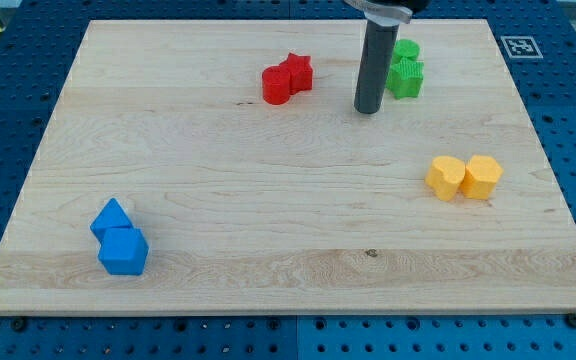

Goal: Slide the yellow hexagon slightly up

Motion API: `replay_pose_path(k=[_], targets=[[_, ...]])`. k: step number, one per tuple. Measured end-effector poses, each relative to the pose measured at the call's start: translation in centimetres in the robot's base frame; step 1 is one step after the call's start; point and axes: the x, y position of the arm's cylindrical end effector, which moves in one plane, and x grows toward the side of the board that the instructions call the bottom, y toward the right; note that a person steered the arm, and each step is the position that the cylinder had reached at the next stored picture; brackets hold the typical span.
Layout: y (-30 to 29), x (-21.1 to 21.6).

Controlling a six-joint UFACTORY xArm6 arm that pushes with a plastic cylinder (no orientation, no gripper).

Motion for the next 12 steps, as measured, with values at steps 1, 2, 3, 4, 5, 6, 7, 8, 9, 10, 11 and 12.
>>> replay_pose_path(k=[1, 2, 3, 4, 5, 6, 7, 8, 9, 10, 11, 12], targets=[[0.0, 2.0], [0.0, 3.9], [0.0, 5.6], [0.0, 7.3], [0.0, 9.0], [0.0, 10.7], [0.0, 11.9], [0.0, 13.1], [0.0, 13.8], [0.1, 14.1], [1.2, 14.1], [2.2, 14.1]])
